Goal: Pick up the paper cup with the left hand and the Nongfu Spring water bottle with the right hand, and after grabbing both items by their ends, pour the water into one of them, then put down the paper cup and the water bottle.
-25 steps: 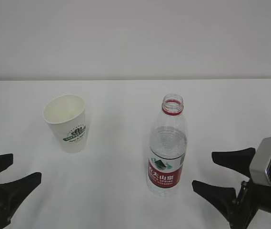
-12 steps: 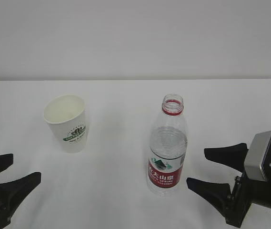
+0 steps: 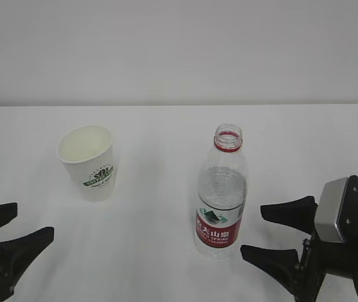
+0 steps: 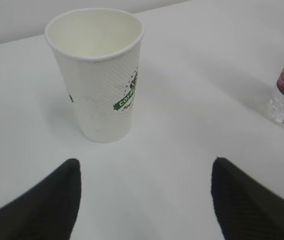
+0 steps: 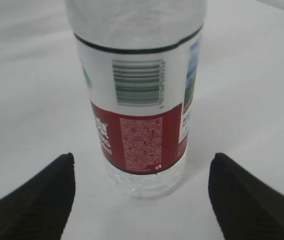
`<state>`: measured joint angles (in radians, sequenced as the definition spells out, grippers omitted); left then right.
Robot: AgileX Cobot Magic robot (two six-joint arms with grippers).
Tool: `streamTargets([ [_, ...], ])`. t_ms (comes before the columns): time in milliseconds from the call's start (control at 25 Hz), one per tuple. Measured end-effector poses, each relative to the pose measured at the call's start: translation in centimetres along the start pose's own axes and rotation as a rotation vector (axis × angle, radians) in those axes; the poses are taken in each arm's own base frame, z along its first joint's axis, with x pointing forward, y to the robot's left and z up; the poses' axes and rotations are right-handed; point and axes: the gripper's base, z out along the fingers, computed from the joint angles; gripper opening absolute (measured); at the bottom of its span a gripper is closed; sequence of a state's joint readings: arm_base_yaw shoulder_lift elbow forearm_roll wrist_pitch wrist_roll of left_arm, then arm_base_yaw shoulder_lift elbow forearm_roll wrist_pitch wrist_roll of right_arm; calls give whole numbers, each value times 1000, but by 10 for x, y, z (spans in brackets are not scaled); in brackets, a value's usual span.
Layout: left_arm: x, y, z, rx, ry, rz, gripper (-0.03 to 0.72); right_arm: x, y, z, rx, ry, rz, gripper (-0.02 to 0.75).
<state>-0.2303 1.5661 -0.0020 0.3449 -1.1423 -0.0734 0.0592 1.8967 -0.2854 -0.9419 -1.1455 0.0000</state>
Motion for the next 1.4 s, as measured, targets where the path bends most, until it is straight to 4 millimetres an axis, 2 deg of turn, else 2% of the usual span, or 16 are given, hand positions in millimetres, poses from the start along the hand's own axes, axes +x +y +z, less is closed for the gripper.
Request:
streamTargets([
  [480,0,0,0,0,0,0,588,-6,-13,9,-8,-31,-30,616],
  [840,0,0,0,0,0,0,587,-3,-7,20,-74,-21,-28,610],
  [1080,0,0,0,0,0,0,587,-11,-6,37,-86,-43,-53,609],
  [1400,0,0,0,0,0,0,587,-15,-9,41,-79,-59,-67,608],
])
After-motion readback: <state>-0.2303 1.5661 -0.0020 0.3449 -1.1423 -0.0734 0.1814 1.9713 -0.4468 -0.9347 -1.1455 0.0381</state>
